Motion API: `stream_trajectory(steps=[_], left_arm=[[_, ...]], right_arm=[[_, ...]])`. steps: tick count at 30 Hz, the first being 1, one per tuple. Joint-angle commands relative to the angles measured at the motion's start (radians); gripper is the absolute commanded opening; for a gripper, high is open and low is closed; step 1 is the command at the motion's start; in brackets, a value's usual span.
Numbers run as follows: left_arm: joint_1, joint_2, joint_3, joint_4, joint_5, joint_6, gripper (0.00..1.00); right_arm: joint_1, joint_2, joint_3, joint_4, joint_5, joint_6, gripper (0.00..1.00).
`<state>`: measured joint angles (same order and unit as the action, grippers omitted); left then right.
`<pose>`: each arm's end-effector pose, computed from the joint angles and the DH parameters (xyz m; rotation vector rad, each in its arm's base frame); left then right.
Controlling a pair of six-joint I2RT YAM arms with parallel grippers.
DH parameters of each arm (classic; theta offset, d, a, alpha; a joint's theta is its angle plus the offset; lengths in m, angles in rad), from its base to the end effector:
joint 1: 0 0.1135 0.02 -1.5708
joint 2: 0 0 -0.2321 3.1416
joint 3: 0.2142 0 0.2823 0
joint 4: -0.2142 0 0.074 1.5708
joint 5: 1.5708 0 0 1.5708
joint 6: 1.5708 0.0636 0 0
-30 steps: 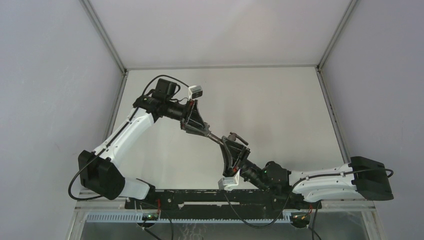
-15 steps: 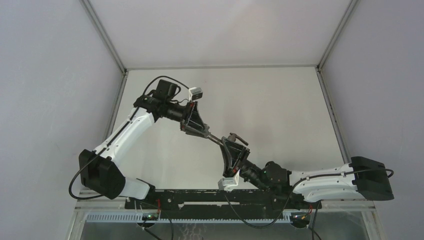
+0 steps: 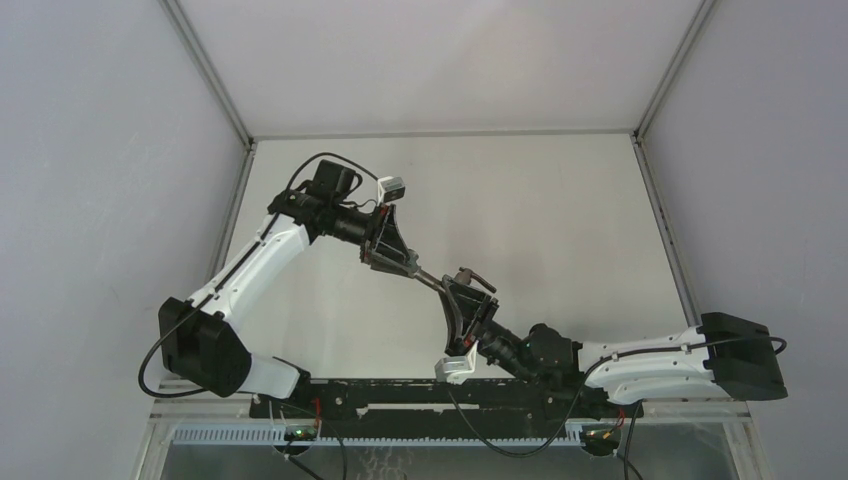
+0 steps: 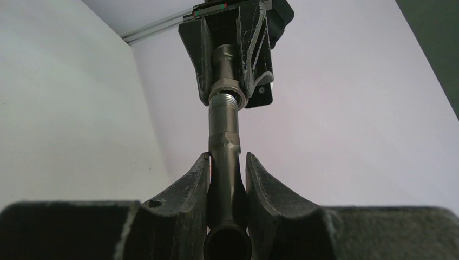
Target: Install the water faucets
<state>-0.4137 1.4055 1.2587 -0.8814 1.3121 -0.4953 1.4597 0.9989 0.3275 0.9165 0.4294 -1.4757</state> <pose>0.2592 -0.1810 0.2841 -0.3984 -2.3191 1.8724 0.0569 0.2709 0.2160 -1.2601 0.4967 -0.2978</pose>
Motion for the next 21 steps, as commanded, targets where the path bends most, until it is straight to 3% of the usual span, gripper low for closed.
stream_trajectory(steps=[1, 21], left_arm=[[-0.035, 0.0, 0.039, -0.028, -0.011, 0.03, 0.0], [-0.036, -0.001, 0.035, -0.064, -0.036, 0.061, 0.0]], right_arm=[[0.001, 0.004, 0.075, 0.13, -0.038, -0.021, 0.0], [0.002, 0.02, 0.096, 0.153, -0.032, -0.035, 0.0]])
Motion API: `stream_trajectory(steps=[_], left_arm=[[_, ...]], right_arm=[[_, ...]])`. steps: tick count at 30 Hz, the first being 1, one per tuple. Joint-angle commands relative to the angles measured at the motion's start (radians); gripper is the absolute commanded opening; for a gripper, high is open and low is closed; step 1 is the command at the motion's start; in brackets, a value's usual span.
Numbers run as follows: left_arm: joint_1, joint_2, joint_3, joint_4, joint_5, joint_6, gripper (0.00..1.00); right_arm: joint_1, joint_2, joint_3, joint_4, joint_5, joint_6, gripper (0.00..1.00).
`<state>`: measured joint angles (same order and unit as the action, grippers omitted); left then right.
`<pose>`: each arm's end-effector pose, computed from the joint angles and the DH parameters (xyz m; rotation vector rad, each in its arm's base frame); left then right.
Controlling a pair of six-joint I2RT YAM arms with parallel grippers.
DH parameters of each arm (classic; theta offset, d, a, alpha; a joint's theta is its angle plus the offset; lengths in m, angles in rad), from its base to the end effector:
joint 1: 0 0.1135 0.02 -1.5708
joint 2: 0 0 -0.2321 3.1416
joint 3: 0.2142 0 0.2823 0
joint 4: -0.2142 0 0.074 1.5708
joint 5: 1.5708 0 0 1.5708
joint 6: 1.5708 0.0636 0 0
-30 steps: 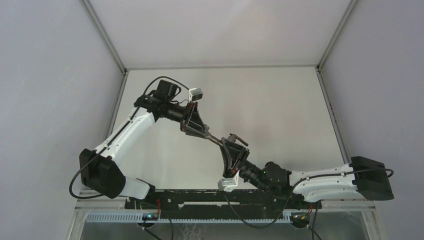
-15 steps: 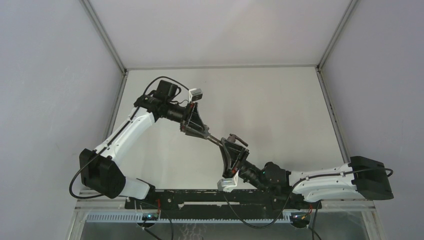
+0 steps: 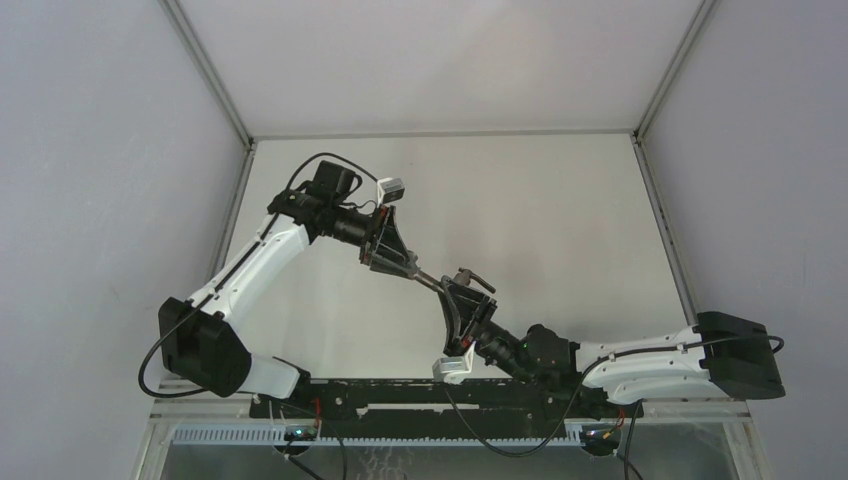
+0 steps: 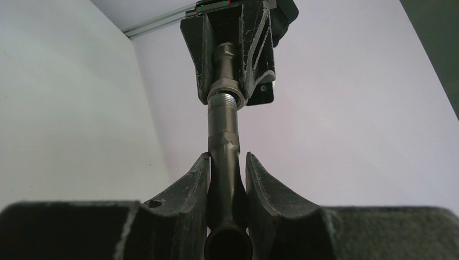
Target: Install the water faucets
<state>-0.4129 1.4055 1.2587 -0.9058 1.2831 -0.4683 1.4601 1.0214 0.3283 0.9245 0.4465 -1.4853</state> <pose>0.2586 -0.1799 0.2815 -0.3988 -2.3546 1.8476 0.0579 0.2725 0.2115 -1.2732 0.5047 -0.3198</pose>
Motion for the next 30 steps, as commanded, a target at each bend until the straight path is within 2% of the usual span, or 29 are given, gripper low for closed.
stream_trajectory(steps=[1, 30], left_arm=[[-0.037, 0.0, 0.035, -0.04, -0.008, 0.036, 0.0], [-0.035, 0.008, 0.048, -0.041, -0.003, 0.032, 0.0]], right_arm=[[0.002, -0.004, 0.095, 0.145, -0.049, -0.027, 0.0], [0.022, 0.031, 0.114, 0.213, 0.012, -0.014, 0.0]])
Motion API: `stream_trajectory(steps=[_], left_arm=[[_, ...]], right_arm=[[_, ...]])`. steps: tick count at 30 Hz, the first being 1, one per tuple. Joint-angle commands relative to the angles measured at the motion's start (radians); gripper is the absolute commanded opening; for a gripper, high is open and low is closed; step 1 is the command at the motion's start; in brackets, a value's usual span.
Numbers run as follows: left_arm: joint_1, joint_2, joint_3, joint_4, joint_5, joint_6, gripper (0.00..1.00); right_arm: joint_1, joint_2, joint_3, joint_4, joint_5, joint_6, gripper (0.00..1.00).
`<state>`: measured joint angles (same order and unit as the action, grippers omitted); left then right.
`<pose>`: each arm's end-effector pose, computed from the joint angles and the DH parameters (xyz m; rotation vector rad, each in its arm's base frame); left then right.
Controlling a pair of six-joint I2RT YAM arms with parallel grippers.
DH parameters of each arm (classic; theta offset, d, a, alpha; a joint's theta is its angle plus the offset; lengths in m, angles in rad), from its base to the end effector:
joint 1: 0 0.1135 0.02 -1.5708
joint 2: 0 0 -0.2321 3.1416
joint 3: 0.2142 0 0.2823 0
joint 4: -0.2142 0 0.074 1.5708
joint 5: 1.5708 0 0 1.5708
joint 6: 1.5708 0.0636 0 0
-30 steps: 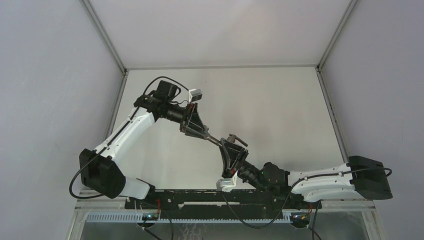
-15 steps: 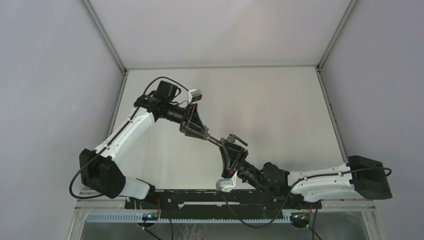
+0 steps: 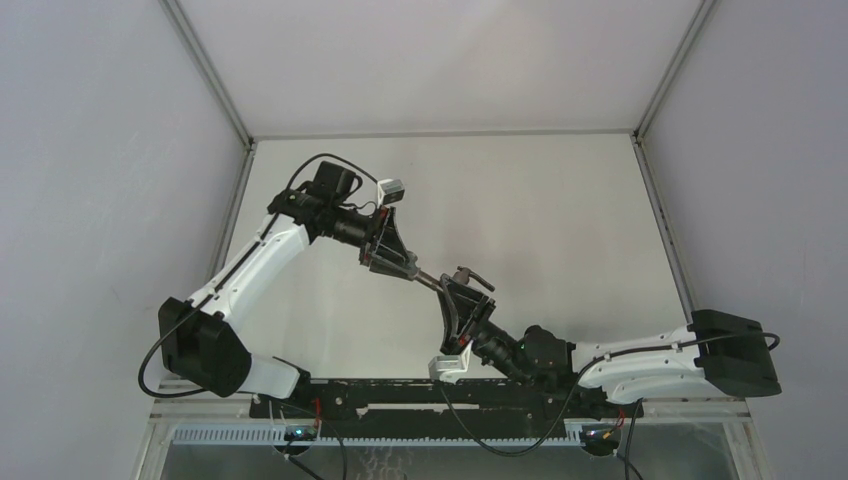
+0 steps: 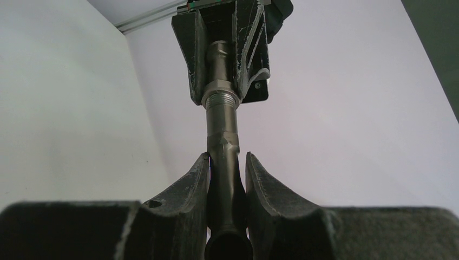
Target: Install the water faucets
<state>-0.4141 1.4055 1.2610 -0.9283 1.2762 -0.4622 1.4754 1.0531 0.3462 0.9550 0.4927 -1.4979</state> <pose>0.2571 -0.1795 0.2809 -0.3862 -2.3583 1.8303 0.0566 0.2758 0.2136 -1.2553 0.5258 -0.3443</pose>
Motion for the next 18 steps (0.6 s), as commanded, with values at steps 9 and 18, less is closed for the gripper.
stream_trajectory(steps=[9, 18], left_arm=[[-0.034, -0.011, 0.054, 0.016, 0.02, 0.003, 0.0], [-0.034, -0.071, 0.005, 0.218, 0.025, -0.15, 0.0]], right_arm=[[0.013, 0.048, 0.099, 0.196, -0.042, 0.04, 0.0], [0.013, 0.008, 0.108, 0.136, -0.078, 0.224, 0.0]])
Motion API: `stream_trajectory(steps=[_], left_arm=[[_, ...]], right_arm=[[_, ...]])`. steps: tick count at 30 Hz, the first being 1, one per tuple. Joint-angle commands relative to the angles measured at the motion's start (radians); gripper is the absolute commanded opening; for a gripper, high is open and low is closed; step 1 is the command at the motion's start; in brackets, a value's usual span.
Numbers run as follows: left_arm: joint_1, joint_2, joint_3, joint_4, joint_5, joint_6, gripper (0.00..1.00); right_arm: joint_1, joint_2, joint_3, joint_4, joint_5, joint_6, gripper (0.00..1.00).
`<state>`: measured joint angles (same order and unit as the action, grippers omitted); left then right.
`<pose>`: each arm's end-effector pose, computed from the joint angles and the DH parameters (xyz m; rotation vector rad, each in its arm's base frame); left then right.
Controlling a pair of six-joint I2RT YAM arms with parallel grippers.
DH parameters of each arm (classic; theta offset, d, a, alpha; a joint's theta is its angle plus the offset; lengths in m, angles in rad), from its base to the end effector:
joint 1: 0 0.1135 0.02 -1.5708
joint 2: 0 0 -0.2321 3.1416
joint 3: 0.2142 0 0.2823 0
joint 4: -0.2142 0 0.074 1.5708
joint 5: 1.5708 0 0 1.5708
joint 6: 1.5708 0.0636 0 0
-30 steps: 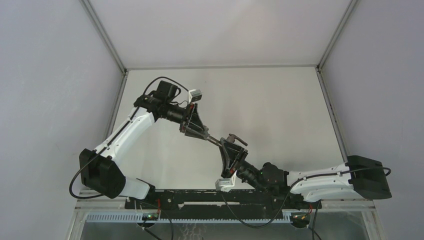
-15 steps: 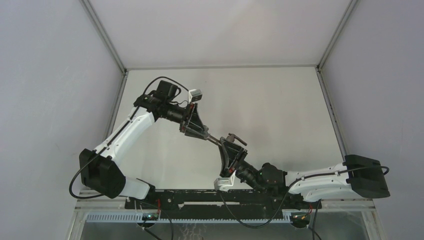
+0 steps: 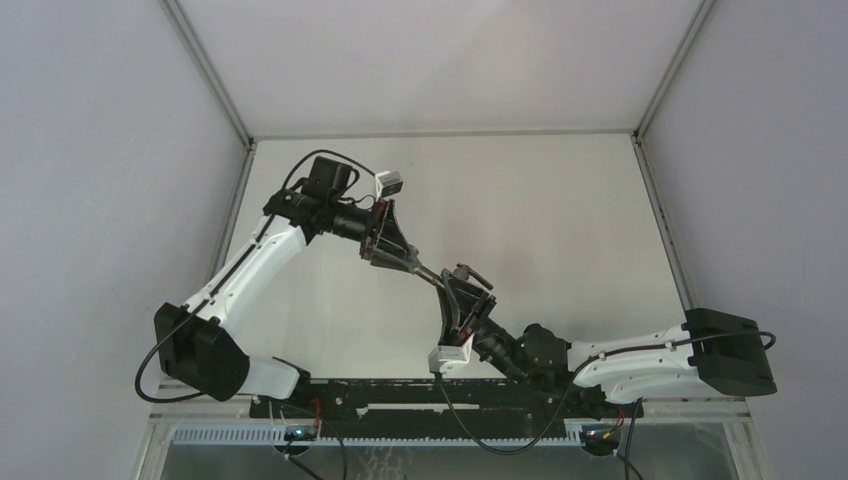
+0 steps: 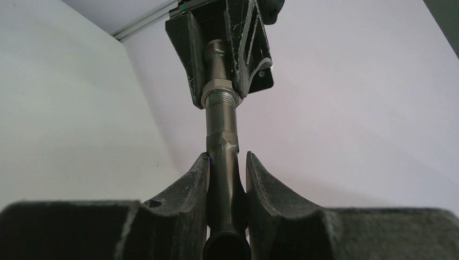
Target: Install the water faucets
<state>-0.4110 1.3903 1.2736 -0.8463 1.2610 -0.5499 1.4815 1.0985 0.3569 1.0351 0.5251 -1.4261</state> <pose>0.2624 -0.1804 0.2926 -0.3741 -2.3851 1.8643 0.0569 0.2779 0.2154 -1.1832 0.5926 -0.2879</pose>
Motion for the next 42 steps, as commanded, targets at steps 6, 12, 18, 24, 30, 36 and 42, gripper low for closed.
stream_trajectory(steps=[6, 12, 18, 24, 30, 36, 42], left_arm=[[-0.037, -0.098, -0.038, 0.262, 0.03, -0.138, 0.0], [-0.037, -0.143, -0.072, 0.396, 0.024, -0.23, 0.0], [-0.038, -0.17, -0.096, 0.442, 0.021, -0.242, 0.0], [-0.041, -0.187, -0.103, 0.469, 0.016, -0.24, 0.0], [-0.05, -0.192, -0.106, 0.47, 0.02, -0.223, 0.0], [-0.06, -0.195, -0.105, 0.473, -0.004, -0.212, 0.0], [-0.065, -0.221, -0.154, 0.626, -0.032, -0.301, 0.0]], right_arm=[[-0.004, -0.07, 0.11, -0.005, -0.147, 0.273, 0.0], [-0.028, -0.091, 0.129, -0.06, -0.173, 0.392, 0.0], [-0.07, -0.146, 0.147, -0.154, -0.223, 0.521, 0.0], [-0.119, -0.207, 0.169, -0.277, -0.302, 0.651, 0.0], [-0.192, -0.245, 0.226, -0.45, -0.455, 0.824, 0.0], [-0.223, -0.24, 0.307, -0.565, -0.499, 0.993, 0.0], [-0.316, -0.233, 0.332, -0.556, -0.59, 1.244, 0.0]])
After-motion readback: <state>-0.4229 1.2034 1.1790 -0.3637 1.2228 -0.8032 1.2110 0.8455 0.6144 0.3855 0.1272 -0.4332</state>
